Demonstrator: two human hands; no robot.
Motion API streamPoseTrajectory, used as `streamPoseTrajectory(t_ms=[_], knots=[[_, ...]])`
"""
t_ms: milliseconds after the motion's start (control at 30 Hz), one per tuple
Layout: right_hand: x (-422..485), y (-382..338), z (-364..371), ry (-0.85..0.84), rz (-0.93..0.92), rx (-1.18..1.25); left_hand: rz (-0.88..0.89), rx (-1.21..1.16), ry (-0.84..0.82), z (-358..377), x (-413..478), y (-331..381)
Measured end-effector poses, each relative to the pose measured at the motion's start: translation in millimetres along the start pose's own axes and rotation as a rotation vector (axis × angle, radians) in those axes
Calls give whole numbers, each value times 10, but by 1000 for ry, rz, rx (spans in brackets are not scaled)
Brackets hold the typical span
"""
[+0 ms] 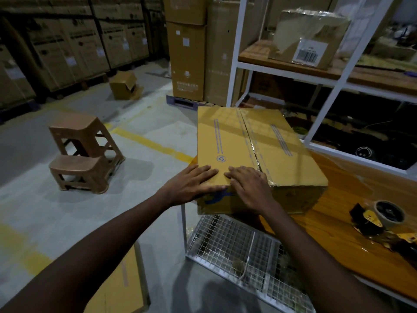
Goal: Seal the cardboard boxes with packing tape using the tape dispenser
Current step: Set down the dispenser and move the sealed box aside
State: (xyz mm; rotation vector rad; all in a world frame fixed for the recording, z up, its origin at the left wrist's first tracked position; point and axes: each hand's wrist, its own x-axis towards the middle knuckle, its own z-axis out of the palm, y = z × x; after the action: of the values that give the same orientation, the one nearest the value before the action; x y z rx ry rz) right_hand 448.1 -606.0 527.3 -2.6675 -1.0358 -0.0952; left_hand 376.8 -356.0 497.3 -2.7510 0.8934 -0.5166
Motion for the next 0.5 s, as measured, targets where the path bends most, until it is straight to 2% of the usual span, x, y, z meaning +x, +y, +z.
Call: streamPoseTrajectory(t_ms=[233,400,500], knots=[[-91,72,138,82,-91,-165,15,16,-102,-43,-53,15],[-213,123,317,151,-148,-324,110,-35,50,-134,-21,-8],[-233,135,343,193,-158,-283,-5,-91,94,-224,203,50]])
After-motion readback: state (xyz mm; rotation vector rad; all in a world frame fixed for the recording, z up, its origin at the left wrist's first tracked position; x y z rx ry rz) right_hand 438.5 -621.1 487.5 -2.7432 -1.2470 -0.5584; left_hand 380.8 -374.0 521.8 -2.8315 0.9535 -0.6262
